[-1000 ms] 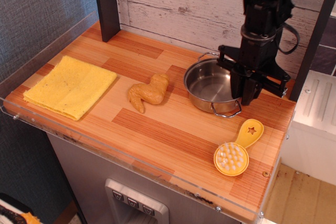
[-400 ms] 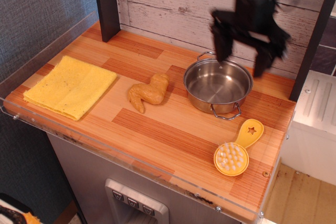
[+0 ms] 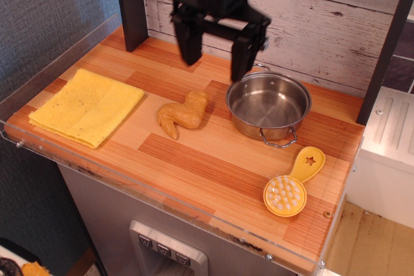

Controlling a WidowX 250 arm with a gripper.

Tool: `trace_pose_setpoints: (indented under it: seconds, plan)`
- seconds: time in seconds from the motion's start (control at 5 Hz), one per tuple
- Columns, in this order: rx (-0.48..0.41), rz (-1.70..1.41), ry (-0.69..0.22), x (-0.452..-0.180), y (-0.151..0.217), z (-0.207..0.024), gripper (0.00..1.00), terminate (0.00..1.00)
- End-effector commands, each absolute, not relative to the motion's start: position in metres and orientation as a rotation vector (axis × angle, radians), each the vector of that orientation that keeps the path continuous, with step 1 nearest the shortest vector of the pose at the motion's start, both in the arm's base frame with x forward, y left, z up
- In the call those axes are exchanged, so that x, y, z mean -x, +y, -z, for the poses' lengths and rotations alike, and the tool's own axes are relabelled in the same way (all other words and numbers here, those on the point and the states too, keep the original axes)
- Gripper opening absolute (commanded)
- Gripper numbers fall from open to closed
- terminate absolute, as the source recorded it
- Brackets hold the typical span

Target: Pick up the pot and place it on the right of the chicken

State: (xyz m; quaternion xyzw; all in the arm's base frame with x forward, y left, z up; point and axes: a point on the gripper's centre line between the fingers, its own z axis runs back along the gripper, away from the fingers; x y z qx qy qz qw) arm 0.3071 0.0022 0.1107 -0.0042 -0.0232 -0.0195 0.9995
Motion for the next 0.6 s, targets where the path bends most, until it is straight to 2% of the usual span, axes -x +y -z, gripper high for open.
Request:
trace_pose_setpoints:
  seconds: [0.0, 0.2, 0.4]
  plan:
    - [0.009, 0.028, -0.083, -0.291, 0.024, -0.1222, 1.0, 0.0]
    - [0.009, 0.028, -0.083, -0.291, 0.024, -0.1222, 1.0, 0.0]
    - [0.009, 0.028, -0.083, -0.291, 0.024, -0.1222, 1.0, 1.0]
